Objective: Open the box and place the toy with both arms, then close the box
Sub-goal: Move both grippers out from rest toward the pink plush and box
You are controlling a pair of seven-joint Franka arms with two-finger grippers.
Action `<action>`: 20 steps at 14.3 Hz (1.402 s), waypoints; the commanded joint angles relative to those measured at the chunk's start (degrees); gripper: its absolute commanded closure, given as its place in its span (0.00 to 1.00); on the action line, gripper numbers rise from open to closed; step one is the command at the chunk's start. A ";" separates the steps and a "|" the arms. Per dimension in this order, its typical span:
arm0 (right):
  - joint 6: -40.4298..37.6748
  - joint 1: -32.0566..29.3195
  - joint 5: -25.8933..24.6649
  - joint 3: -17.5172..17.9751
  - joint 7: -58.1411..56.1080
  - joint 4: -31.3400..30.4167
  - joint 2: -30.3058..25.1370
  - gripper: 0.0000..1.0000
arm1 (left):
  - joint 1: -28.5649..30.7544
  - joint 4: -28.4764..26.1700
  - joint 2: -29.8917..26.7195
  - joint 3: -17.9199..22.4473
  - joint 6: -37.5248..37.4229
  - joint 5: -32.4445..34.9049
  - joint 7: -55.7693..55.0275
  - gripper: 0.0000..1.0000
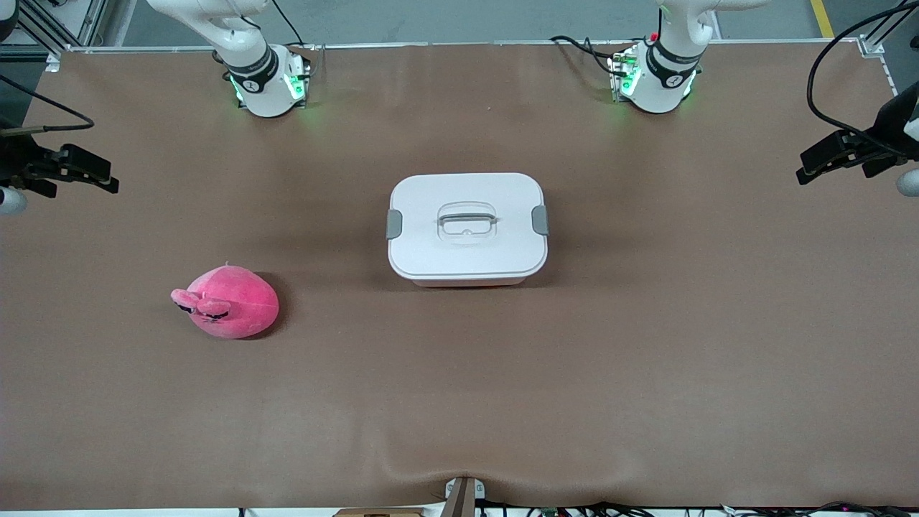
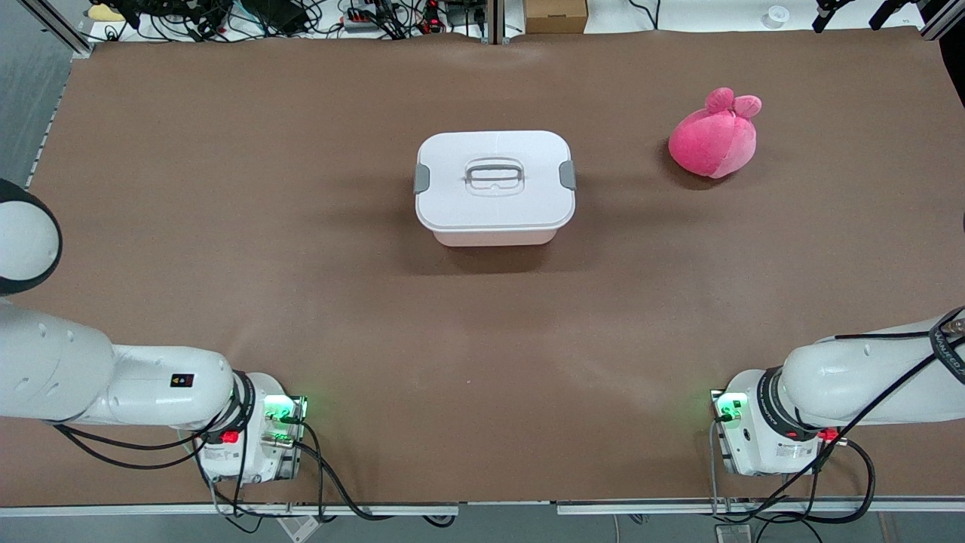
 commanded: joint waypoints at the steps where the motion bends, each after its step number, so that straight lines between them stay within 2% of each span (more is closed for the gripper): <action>1: -0.12 -0.76 0.85 0.44 -0.15 -0.84 -1.42 0.00 | 0.27 -1.63 -1.61 -0.30 1.17 -0.54 -0.28 0.00; 7: -0.29 -0.59 0.85 0.52 -0.15 -0.84 -1.51 0.00 | 0.45 -0.93 -0.65 -0.12 1.17 -0.11 0.25 0.00; 10: -0.29 -0.76 0.85 0.52 -0.32 -0.84 -1.51 0.00 | 0.36 1.44 1.11 -0.12 1.09 0.07 0.42 0.00; 20: 1.11 -0.33 0.85 0.52 -0.93 -1.02 -0.54 0.00 | 1.06 1.80 2.78 1.02 1.17 0.07 -0.11 0.00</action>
